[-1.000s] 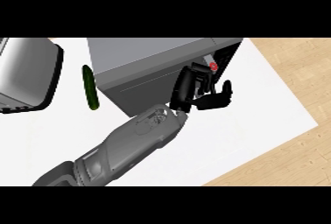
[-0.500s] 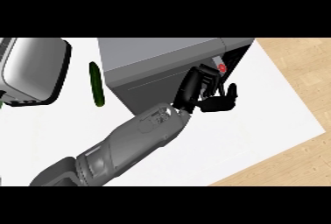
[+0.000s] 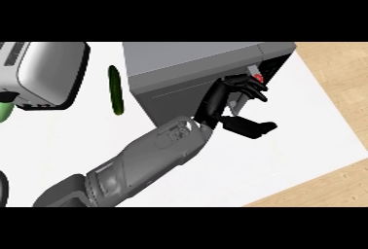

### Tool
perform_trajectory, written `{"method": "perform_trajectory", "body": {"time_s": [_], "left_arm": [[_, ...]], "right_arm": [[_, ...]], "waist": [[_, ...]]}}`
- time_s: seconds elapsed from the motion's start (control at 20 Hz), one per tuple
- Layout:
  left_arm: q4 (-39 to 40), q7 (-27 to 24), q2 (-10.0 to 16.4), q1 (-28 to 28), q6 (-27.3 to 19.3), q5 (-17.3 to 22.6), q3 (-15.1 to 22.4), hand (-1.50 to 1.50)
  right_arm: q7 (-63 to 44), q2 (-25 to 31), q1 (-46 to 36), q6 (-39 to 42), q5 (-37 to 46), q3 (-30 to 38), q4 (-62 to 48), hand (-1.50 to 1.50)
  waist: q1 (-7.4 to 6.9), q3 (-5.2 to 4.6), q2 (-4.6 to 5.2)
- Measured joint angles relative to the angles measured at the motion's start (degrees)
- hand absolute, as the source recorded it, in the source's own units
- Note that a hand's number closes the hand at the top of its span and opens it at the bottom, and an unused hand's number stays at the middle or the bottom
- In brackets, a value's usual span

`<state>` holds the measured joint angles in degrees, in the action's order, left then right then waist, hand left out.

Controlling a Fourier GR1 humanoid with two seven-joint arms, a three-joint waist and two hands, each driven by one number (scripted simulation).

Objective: Pick up the milk, place it into the microwave and close the microwave

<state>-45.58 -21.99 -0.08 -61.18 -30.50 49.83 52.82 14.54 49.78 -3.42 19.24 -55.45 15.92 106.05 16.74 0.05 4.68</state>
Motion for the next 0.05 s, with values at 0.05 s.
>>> {"method": "perform_trajectory", "body": {"time_s": [0.05], "left_arm": [[0.0, -0.2, 0.0, 0.0, 0.4, 0.3, 0.1, -1.5]], "right_arm": [[-0.1, 0.1, 0.2, 0.0, -0.2, 0.2, 0.2, -1.5]], "waist": [[-0.22, -0.01, -0.02]]}}
